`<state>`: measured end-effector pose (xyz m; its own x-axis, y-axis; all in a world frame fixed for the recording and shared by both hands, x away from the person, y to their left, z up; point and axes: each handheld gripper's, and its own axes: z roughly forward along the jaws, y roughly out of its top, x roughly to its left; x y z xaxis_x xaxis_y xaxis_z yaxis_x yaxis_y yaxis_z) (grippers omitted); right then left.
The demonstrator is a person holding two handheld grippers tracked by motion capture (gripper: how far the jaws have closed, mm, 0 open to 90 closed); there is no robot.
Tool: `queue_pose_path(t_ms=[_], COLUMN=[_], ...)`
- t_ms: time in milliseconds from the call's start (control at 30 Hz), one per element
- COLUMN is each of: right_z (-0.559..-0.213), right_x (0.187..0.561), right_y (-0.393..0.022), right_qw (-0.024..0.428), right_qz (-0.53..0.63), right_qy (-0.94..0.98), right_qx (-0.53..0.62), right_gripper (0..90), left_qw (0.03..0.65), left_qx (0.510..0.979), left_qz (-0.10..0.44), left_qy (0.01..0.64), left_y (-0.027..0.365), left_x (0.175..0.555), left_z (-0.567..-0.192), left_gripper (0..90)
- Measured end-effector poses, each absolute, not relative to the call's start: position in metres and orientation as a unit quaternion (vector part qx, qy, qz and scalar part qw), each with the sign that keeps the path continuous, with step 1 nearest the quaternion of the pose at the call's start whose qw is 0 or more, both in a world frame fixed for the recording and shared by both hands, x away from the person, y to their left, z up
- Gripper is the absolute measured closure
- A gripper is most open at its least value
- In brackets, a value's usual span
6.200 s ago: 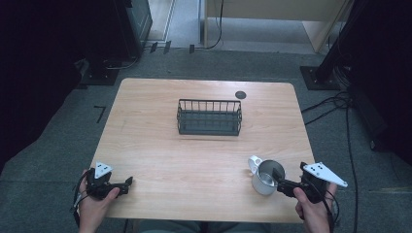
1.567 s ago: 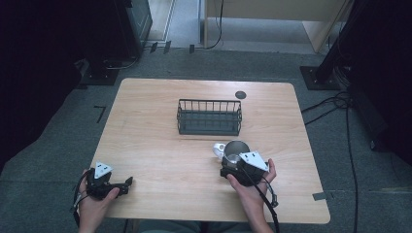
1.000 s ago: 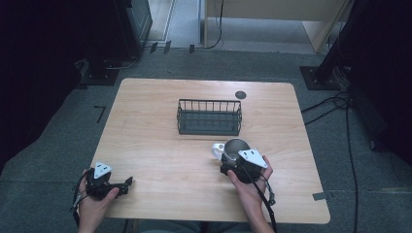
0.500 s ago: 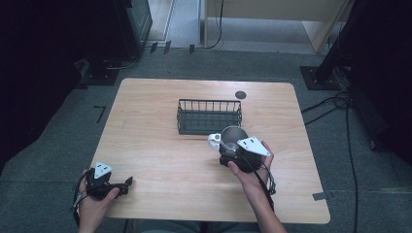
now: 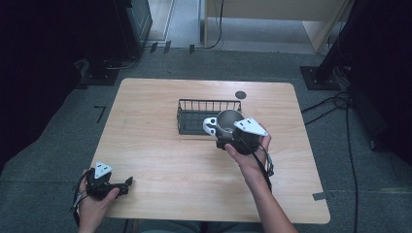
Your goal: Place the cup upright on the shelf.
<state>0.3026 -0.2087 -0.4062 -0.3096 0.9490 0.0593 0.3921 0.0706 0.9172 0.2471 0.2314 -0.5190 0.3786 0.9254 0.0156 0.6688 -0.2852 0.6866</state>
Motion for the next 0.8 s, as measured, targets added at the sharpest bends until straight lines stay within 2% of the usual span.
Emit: queue_pose_path(t_ms=[400, 800], right_z=[-0.383, -0.384], right_x=[0.338, 0.375], right_y=[-0.204, -0.195], right_qw=[0.317, 0.314], right_qz=[0.459, 0.455], right_qy=[0.671, 0.678], right_qx=[0.489, 0.485], right_gripper=[7.4, 7.4], left_qw=[0.303, 0.304], left_qx=[0.773, 0.772], left_qz=[0.212, 0.211], left_qy=[0.515, 0.516], left_y=[0.231, 0.231], left_x=[0.247, 0.247], left_z=[-0.519, -0.519], left_gripper=[0.0, 0.0])
